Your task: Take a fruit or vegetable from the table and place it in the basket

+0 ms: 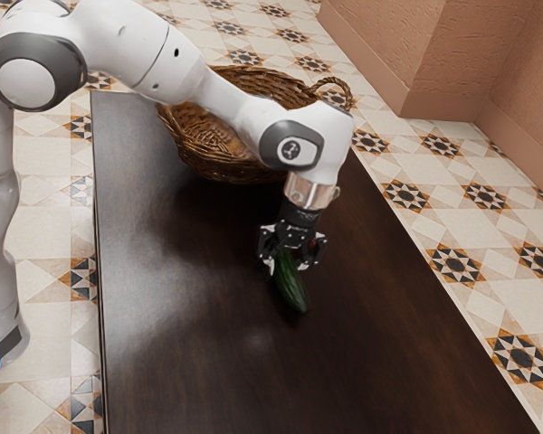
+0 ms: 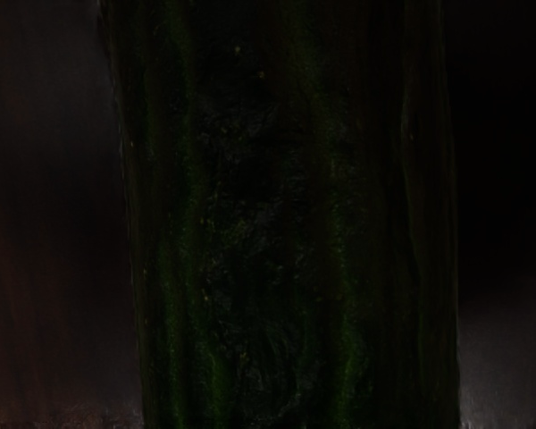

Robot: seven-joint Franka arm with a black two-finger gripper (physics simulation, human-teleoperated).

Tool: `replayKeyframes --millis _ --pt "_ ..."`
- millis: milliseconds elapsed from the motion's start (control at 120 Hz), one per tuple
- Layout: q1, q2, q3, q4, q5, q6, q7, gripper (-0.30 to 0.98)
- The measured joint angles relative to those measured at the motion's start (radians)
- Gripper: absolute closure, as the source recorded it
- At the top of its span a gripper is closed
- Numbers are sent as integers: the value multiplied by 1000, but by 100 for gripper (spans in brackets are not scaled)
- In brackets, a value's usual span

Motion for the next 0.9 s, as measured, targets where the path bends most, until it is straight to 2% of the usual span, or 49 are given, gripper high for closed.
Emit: replayKeyframes --millis 100,200,367,617,717,800,850,900 --pt "-3 3 1 46 2 9 5 48" --pt "-8 7 1 99 34 15 9 47" --pt "-11 5 1 198 100 4 15 48" --pt "-14 -53 5 346 224 -102 22 49" --pt "-72 -100 65 350 250 -136 24 49" --pt "-134 -133 152 351 260 -170 26 49" --pt "-114 -149 197 351 264 -188 27 49" --pt "-44 -159 229 351 267 -203 28 49"
